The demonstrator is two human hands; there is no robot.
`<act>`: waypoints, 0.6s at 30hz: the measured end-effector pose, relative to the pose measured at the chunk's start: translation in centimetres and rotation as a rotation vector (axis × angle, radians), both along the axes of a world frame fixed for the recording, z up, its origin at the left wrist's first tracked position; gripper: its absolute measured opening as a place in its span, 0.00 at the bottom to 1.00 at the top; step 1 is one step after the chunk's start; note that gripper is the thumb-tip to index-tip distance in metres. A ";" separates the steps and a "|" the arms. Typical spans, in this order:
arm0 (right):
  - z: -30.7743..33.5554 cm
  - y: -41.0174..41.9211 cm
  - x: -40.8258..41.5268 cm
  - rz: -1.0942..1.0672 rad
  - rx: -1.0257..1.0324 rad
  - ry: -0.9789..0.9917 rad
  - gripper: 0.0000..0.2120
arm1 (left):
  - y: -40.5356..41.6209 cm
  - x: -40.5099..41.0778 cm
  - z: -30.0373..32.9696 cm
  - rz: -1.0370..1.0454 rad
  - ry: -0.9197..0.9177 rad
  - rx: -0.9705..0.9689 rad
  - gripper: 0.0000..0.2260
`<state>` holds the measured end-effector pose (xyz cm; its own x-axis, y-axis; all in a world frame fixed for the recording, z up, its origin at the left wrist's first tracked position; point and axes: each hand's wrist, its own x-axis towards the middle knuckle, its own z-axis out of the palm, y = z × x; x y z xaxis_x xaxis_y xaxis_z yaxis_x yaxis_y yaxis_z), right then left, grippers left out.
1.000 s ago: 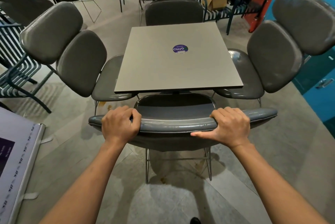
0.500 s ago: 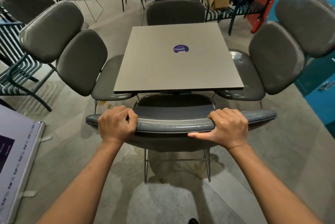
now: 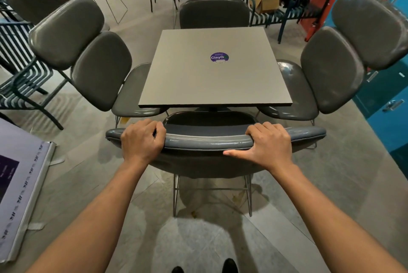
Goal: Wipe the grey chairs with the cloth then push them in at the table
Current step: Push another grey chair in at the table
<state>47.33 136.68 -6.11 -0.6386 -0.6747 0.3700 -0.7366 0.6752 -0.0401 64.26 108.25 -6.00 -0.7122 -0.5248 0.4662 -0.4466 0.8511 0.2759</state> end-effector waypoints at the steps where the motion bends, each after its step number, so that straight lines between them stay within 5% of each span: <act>1: 0.4 0.1 0.1 -0.010 0.051 -0.043 0.41 | 0.2 0.2 0.0 -0.006 -0.021 0.026 0.21; 7: 2.1 -0.3 1.1 0.011 0.196 -0.285 0.40 | 2.9 2.4 -0.9 -0.044 -0.080 0.059 0.20; 11: 2.8 -1.3 4.3 0.114 0.034 -0.368 0.28 | 4.4 4.6 -1.1 -0.019 -0.084 0.120 0.20; 18: 4.3 -6.2 11.6 0.253 -0.107 -0.405 0.26 | 2.8 9.5 -1.5 0.044 -0.088 0.230 0.24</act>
